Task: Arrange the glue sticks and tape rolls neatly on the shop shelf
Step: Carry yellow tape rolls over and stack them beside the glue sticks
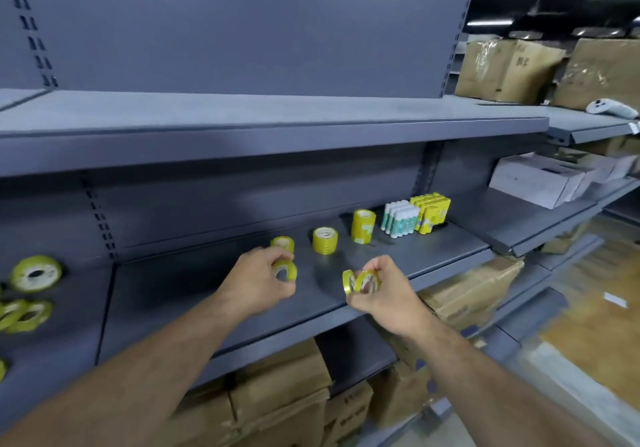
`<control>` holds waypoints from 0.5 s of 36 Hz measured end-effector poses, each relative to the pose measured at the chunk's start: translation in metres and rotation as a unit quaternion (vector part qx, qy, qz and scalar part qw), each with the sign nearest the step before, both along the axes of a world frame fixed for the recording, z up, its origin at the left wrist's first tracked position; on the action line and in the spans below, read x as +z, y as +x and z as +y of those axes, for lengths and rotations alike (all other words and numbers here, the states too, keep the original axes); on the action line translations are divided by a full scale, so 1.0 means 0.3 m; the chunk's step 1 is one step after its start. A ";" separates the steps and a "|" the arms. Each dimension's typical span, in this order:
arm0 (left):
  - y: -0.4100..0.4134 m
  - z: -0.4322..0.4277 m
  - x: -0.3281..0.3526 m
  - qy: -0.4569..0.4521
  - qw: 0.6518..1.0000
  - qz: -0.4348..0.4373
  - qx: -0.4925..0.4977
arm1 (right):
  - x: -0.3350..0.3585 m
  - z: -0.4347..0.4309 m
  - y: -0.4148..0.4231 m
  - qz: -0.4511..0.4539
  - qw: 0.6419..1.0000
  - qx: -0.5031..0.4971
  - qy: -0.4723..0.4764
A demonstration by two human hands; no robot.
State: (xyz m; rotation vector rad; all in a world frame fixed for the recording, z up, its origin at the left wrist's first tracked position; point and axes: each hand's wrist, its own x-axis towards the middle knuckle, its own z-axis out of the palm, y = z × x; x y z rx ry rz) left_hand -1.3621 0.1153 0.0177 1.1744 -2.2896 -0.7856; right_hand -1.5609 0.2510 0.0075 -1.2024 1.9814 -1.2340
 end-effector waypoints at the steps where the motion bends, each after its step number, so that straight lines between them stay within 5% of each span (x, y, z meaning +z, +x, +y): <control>1: -0.032 -0.009 -0.002 -0.004 1.000 -0.008 0.001 | 0.001 0.003 -0.030 -0.001 1.000 -0.003 -0.002; 18: -0.264 -0.322 -0.023 -0.074 0.993 -0.096 0.016 | 0.018 -0.220 -0.241 0.026 1.000 -0.012 -0.006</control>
